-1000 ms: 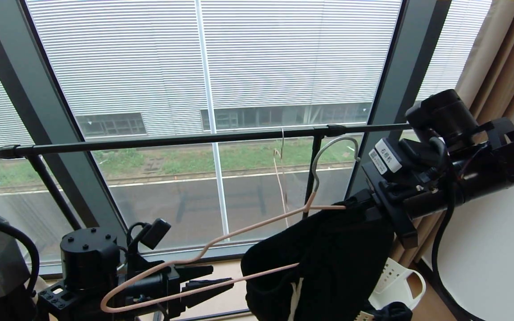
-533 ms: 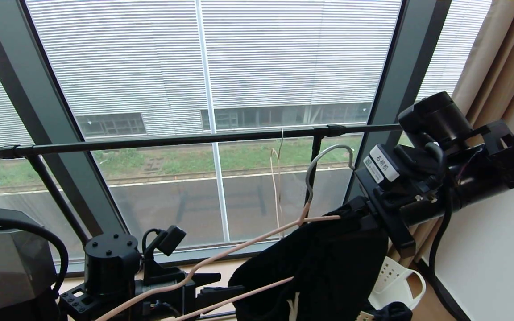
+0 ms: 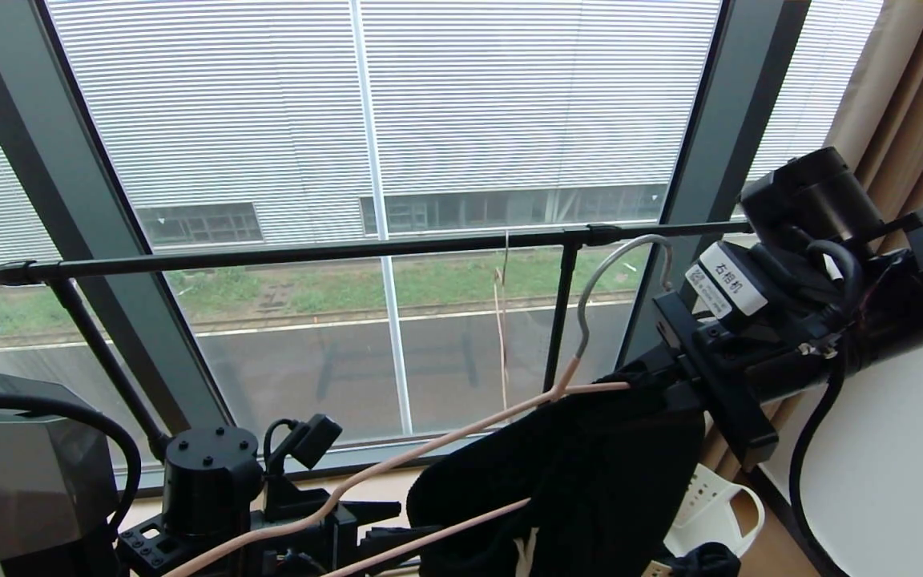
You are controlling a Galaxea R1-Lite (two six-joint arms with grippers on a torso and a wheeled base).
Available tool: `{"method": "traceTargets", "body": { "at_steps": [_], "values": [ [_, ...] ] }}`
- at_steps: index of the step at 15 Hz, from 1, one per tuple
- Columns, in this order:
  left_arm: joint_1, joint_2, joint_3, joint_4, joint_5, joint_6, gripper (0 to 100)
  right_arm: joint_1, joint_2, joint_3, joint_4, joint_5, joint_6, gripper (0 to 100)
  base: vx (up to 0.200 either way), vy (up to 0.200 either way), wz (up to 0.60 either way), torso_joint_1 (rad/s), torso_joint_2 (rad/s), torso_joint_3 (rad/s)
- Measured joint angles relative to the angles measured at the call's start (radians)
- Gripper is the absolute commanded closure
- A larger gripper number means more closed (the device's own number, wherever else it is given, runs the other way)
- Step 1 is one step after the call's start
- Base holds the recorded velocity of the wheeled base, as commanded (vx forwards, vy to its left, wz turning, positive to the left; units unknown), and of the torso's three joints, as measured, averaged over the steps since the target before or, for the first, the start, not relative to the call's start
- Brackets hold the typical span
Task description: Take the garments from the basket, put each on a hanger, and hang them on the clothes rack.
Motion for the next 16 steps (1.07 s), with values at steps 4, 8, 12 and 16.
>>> {"method": "traceTargets", "body": {
  "at_steps": [4,8,12,16],
  "values": [
    [-0.002,0.008,-0.002,-0.003,0.021,-0.001,100,0.0,-0.024,0.014,-0.003,0.0,0.0,100,0.0,0.0,0.0,0.0,0.0,0.0],
    [-0.002,0.01,-0.003,-0.01,0.024,-0.002,100,-0.015,-0.027,0.027,-0.005,0.0,0.001,100,0.0,0.0,0.0,0.0,0.0,0.0],
    [0.035,0.008,-0.004,-0.05,0.024,-0.002,100,-0.08,-0.03,0.042,-0.005,0.0,0.001,100,0.0,0.0,0.0,0.0,0.0,0.0],
    [0.095,0.001,-0.006,-0.096,0.024,-0.001,100,-0.169,-0.031,0.064,-0.006,-0.033,0.001,100,0.0,0.0,0.0,0.0,0.0,0.0]
  ]
}}
